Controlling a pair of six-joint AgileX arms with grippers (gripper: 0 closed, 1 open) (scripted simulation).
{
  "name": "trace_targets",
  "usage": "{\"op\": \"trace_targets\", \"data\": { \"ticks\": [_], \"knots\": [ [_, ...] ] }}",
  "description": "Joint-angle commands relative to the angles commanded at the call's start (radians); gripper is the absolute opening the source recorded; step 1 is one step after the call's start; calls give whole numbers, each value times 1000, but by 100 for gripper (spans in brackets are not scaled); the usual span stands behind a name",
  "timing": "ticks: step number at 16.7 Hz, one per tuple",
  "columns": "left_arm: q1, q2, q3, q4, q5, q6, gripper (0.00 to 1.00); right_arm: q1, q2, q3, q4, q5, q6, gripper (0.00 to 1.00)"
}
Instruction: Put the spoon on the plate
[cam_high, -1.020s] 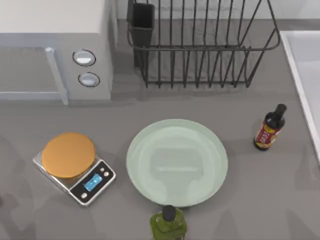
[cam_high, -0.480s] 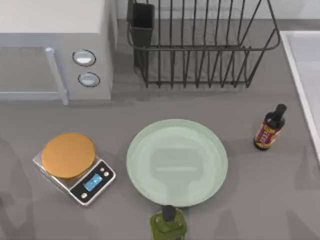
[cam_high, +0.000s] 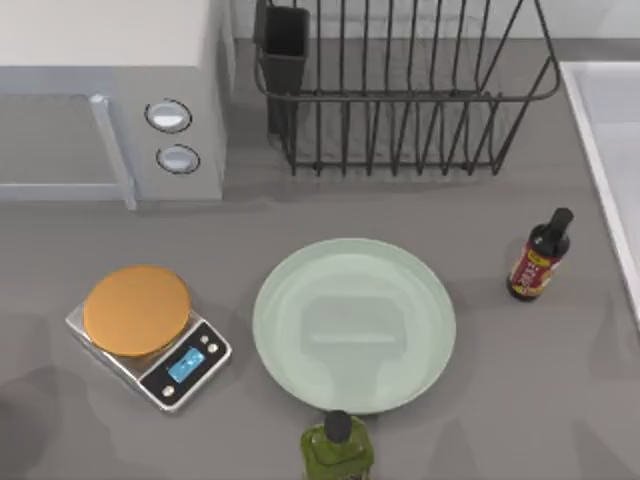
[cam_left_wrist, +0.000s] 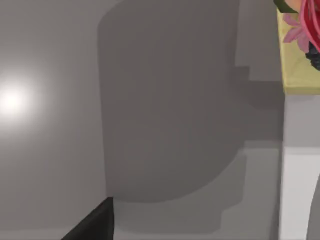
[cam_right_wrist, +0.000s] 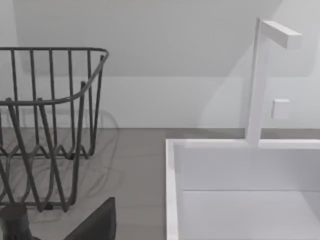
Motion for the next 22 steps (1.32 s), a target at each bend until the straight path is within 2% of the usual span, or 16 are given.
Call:
{"op": "trace_targets", "data": {
  "ticks": [3,7,20,22],
  "knots": [
    [1,42,-45,79,0,2,100,0,0,0,0,0,0,100],
    [2,45,-48,85,0,2,100,0,0,0,0,0,0,100],
    [2,45,-48,85,0,2,2,0,0,0,0,0,0,100],
    [2,45,-48,85,0,2,0,0,0,0,0,0,0,100]
  ]
}}
